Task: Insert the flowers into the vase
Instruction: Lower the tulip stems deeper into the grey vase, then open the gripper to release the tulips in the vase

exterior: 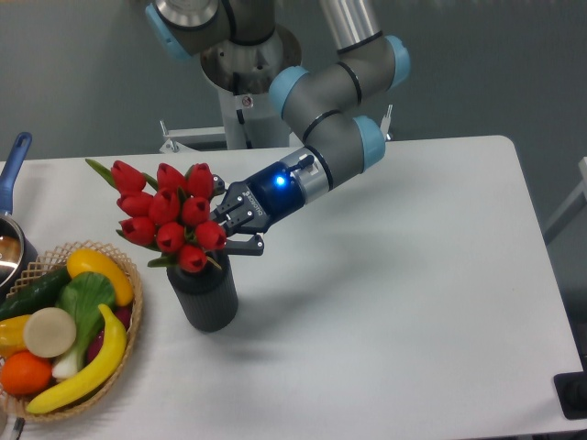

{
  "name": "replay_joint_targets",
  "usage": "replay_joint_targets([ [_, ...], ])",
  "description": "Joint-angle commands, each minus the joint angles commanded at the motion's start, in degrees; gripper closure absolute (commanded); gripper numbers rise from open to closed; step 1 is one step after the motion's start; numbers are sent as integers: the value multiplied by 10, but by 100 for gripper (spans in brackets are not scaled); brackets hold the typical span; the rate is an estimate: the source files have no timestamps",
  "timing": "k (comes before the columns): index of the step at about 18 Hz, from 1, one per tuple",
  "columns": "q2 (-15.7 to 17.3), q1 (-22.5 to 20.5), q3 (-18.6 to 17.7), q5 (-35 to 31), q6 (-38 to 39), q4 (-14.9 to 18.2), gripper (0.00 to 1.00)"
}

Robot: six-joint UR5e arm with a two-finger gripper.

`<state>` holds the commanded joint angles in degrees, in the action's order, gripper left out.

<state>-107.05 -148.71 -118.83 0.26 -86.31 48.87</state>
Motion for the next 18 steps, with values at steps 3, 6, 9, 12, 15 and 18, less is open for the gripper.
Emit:
replay_joint_targets([
  [3,-18,-1,-4,0,-12,0,81],
  [6,-28,0,-12,0,-41,1,81],
  [9,-27,0,-21,0,-49,0,81],
  [12,-28,0,-21,0,-49,0,77],
  [15,-27,0,-20,0,-49,0,74],
  [18,-26,0,-19,0,-50,-1,61],
])
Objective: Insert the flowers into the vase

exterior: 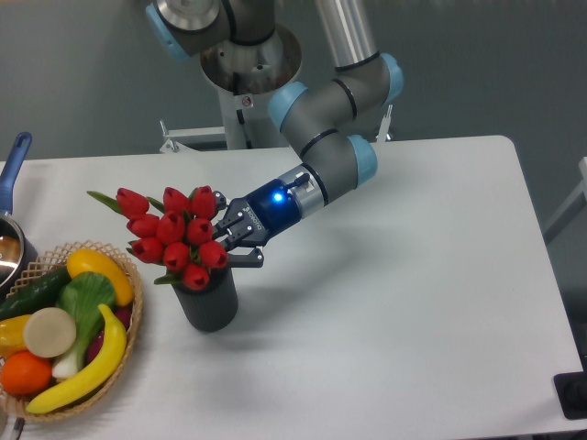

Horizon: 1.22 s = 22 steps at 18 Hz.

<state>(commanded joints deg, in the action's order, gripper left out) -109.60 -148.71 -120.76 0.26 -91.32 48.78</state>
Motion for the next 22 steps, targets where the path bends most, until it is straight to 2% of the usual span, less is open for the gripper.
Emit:
replay_joint_targets([
  [3,-2,0,1,0,-15,0,49],
  [7,-3,0,1,0,-20,0,46],
  [8,-2,-1,1,0,-20,0,42],
  [11,0,-2,3,0,-20,0,20],
  [12,2,-3,2,-1,-20,0,2],
  [14,17,-17,-3,-17,-20,1,0],
  [16,48,-46,-8,-81,-18,2,0],
  [18,61,-66,-7,-119,-18,2,0],
  [22,89,-123,5,-136,-19,1,0],
])
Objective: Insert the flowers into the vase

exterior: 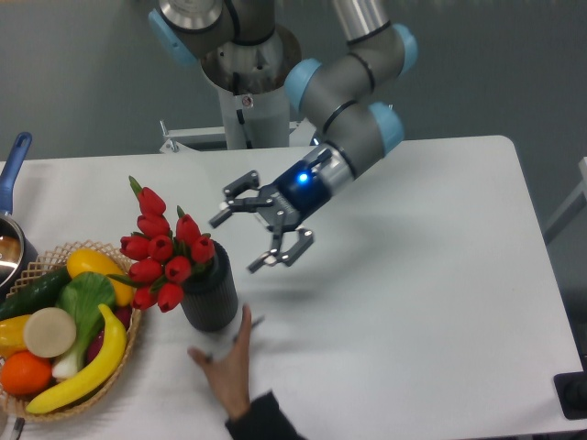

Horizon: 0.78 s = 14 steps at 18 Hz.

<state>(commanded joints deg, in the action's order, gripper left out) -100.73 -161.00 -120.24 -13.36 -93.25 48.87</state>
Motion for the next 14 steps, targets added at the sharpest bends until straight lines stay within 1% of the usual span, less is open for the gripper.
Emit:
replay_joint_targets([
  [2,16,-29,10,-13,-1,0,0],
  [3,27,-49,11,-31,0,1,0],
  [5,57,-89,13,-73,3,1,0],
  [8,111,-142,18,-141,7,2,0],
  [11,152,-191,34,-213,2,3,0],
  [12,159,-199,41,-230,1,4,0],
  [14,165,-201,65,-269,-1,8,0],
])
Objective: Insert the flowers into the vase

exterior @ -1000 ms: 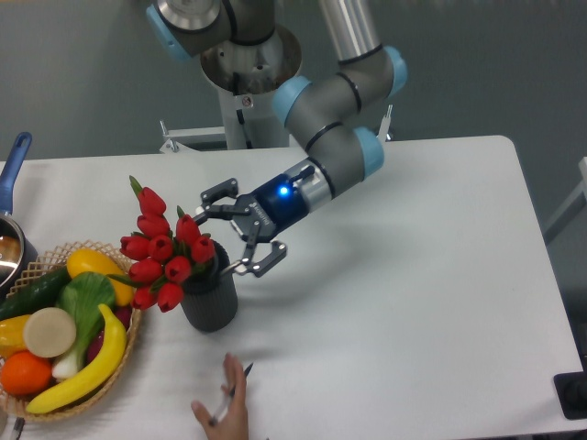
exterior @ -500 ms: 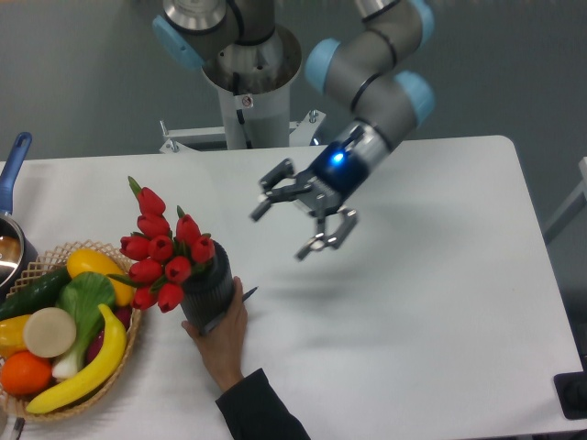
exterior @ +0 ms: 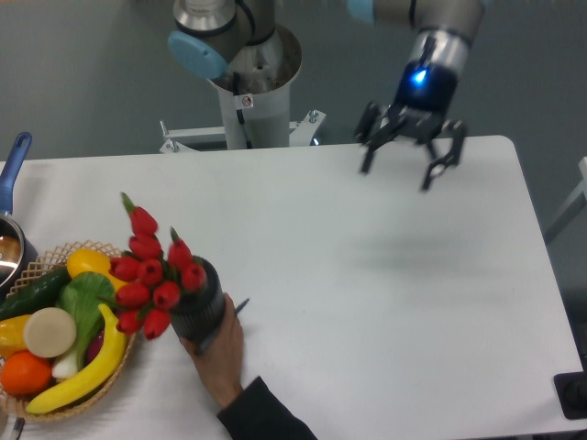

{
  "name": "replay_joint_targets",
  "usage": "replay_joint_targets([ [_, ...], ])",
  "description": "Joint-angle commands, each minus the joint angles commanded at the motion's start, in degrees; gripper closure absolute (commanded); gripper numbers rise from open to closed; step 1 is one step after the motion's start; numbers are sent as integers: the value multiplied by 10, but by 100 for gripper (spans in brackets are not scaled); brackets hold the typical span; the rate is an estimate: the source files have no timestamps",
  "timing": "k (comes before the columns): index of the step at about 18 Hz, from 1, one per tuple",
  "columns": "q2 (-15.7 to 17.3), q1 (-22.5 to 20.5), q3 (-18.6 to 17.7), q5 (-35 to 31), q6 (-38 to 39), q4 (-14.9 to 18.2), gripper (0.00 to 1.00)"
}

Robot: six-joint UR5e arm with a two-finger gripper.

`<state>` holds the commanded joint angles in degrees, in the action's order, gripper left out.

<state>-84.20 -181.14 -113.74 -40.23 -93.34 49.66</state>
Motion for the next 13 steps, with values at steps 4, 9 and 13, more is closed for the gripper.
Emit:
replay_joint_targets([
  [4,23,-1,11,-116,-41,7,0],
  [9,39,-3,32,-239,-206,93,0],
  [13,42,-13,31,-248,-250,105,0],
])
